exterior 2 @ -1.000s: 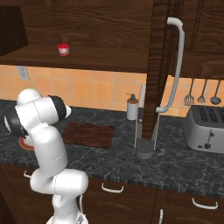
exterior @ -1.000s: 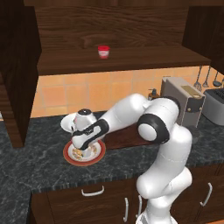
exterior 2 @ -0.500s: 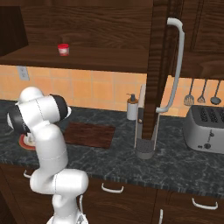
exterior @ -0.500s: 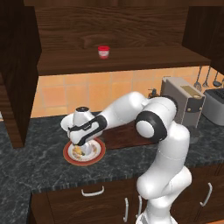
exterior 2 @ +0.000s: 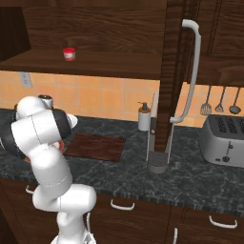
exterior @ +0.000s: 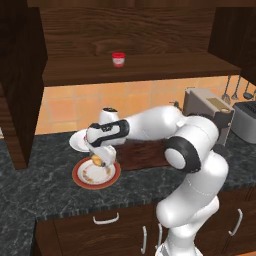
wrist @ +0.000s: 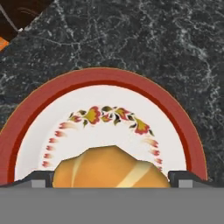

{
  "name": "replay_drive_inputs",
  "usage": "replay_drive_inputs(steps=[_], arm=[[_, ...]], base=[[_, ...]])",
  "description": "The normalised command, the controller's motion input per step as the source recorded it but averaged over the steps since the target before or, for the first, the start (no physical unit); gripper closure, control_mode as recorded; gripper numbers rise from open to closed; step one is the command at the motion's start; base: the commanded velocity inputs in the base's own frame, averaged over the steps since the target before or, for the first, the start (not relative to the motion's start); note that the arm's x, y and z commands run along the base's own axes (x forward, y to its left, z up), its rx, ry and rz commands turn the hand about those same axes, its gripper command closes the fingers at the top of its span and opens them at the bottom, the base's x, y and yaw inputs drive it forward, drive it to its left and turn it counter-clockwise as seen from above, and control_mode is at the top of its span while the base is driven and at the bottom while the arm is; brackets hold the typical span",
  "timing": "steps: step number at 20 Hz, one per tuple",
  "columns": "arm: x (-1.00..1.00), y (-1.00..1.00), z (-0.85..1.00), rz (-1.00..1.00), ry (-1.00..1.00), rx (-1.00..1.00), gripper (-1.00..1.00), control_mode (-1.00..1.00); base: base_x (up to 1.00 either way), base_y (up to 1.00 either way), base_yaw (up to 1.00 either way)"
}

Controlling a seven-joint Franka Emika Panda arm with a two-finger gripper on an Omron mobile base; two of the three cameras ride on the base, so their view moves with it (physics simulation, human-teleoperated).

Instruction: From the different types of pastries on the counter, select a croissant and place it on the cutting board. Then retrieve a jar of jam from the cabinet and place it alongside the croissant on the cutting board.

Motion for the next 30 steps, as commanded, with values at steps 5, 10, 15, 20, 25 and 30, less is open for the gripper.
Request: replay_drive_inputs(steps=[5, 10, 15, 20, 25, 30], arm=[[0.11, -0.33, 0.12, -0.15, 0.16, 0.11, 1.00, -1.00], [0.34, -0.29, 0.27, -0.21, 0.03, 0.00, 1.00, -1.00], [0.08, -0.24, 0.21, -0.11, 0.05, -0.03, 1.00, -1.00], [-0.12, -0.47, -0.01, -0.08, -0.01, -0.11, 1.00, -1.00], [-0.25, -0.70, 0.00, -0.10, -0.01, 0.00, 1.00, -1.00], [0.12, -0.27, -0.11, -0.08, 0.00, -0.12, 1.00, -1.00]], base=[[0.00, 0.00, 0.00], [0.00, 0.00, 0.00], [0.00, 0.00, 0.00], [0.00, 0.00, 0.00], [0.00, 0.00, 0.00], [0.00, 0.00, 0.00]])
